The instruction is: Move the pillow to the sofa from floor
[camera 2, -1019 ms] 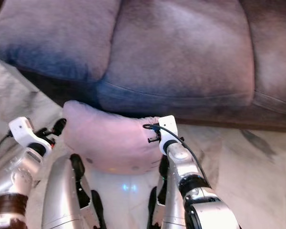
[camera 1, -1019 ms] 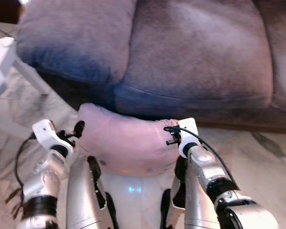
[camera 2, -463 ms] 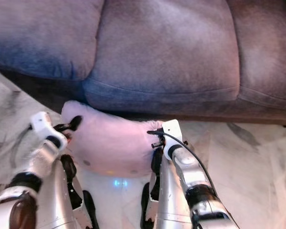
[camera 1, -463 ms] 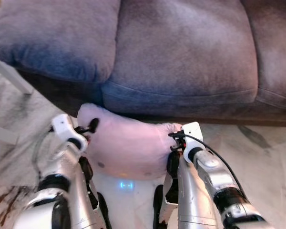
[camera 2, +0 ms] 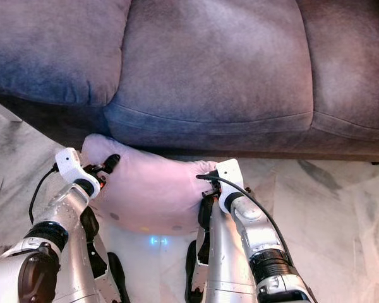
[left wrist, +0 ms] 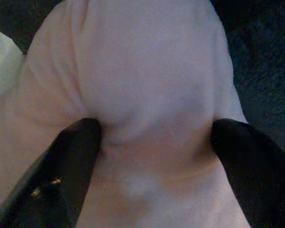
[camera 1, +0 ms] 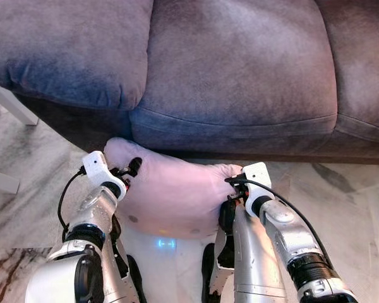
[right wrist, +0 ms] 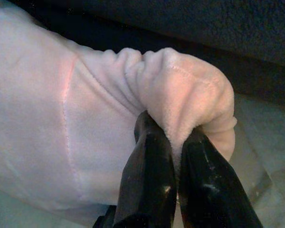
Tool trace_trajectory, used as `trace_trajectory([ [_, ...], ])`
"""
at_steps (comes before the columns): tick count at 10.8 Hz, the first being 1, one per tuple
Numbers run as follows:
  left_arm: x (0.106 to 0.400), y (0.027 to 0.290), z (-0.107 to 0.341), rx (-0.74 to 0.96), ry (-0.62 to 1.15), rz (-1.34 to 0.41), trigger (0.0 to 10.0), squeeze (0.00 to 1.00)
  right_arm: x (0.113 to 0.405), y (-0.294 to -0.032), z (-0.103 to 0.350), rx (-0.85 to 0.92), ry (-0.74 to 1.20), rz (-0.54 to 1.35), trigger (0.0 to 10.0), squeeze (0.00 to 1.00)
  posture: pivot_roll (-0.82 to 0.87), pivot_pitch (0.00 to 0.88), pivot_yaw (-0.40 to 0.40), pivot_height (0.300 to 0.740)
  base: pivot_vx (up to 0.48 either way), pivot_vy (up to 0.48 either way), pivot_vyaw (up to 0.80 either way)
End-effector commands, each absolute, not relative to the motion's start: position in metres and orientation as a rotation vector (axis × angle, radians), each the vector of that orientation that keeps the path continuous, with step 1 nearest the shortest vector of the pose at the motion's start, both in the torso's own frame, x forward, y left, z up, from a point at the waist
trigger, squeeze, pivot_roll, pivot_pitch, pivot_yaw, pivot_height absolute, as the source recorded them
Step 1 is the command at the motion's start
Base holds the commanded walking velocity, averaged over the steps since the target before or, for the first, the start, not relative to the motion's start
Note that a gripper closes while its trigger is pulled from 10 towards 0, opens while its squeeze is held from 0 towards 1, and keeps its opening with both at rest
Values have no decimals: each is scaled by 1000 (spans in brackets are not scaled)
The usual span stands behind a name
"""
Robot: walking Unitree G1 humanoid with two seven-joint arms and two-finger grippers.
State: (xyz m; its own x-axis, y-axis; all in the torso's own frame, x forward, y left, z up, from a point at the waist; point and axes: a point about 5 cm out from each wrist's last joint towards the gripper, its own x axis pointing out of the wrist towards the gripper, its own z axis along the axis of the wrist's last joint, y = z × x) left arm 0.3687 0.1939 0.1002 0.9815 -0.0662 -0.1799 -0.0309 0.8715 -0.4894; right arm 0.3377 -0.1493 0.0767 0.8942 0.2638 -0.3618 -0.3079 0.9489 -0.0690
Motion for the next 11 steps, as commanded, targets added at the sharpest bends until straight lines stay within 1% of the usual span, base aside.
trace_trajectory([
  [1, 361, 186, 80, -485, 293, -11, 0, 0, 329, -161, 68, -138, 397, 269, 10000, 0, 2, 496, -175, 470, 0, 0, 0],
  [5, 361, 185, 79, -472, 304, 7, 0, 0, 327, -160, 69, -133, 406, 267, 10000, 0, 3, 505, -174, 470, 0, 0, 0],
  [11, 363, 187, 82, -498, 277, 28, 0, 0, 324, -157, 65, -134, 420, 274, 10000, 0, 7, 506, -173, 470, 0, 0, 0],
])
